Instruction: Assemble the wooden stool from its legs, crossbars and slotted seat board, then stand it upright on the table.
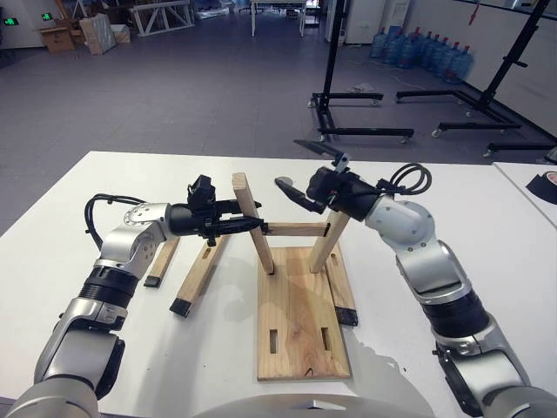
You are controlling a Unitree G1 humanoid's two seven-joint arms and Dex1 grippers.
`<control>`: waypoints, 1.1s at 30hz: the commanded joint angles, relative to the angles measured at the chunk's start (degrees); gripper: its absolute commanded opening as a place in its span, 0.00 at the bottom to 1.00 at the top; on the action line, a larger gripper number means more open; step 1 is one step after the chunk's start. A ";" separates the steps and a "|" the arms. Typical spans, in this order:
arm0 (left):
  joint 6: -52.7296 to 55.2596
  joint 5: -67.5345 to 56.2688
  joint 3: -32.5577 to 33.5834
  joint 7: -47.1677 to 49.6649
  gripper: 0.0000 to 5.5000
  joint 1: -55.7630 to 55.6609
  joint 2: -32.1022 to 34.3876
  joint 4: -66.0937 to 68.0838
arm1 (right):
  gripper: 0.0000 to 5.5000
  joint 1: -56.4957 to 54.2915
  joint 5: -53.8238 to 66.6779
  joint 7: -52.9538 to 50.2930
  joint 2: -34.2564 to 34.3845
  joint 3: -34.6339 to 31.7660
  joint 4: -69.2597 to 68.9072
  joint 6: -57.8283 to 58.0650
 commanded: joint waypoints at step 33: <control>14.04 4.96 -5.12 11.50 0.50 11.69 4.47 -15.43 | 0.69 -4.21 1.65 0.82 0.22 -4.05 1.48 -0.38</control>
